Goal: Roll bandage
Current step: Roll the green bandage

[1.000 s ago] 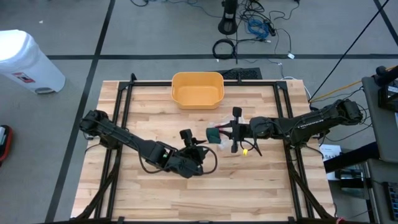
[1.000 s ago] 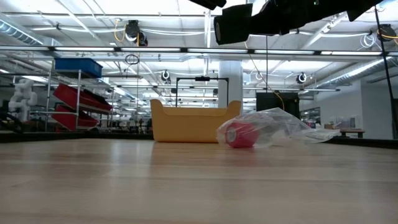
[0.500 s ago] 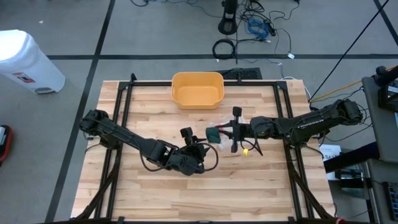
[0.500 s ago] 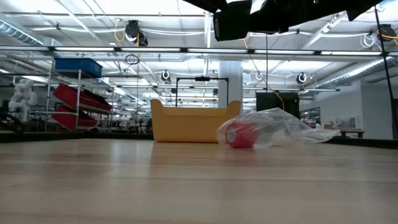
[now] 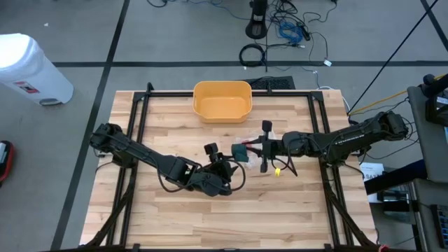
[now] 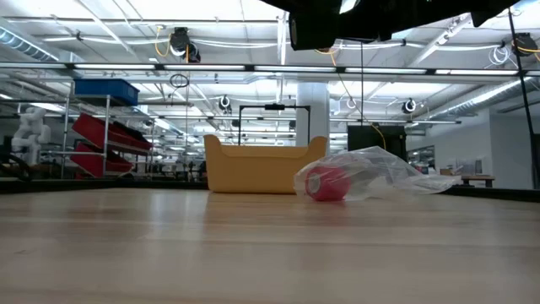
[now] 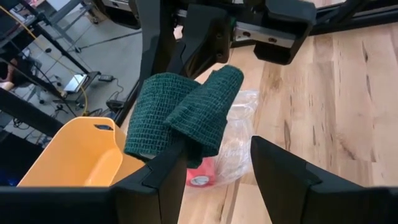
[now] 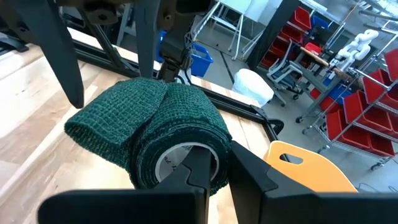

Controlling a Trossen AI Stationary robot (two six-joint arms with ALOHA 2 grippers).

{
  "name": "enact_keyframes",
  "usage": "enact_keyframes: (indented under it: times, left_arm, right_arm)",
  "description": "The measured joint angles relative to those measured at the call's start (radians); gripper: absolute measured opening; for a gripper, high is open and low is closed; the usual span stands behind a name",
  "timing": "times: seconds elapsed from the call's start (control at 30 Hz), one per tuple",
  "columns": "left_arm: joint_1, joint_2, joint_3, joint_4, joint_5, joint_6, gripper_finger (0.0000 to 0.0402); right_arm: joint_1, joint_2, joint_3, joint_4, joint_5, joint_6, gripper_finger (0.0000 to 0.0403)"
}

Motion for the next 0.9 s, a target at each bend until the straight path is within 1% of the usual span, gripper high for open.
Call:
enact_keyframes:
  times: [0.67, 0.9]
  left_arm:
    - [0.001, 0.006, 0.0, 0.052, 0.003, 0.002, 0.0184]
    - [0.018, 0.04, -0.001, 0.07, 0.034, 0.052, 0.0184]
  right_arm:
    - [0.0, 0.0, 0.0, 0.012, 0.0, -0.001, 0.0034]
    - [0.0, 0.0, 0.0, 0.013, 0.001, -0.001, 0.0034]
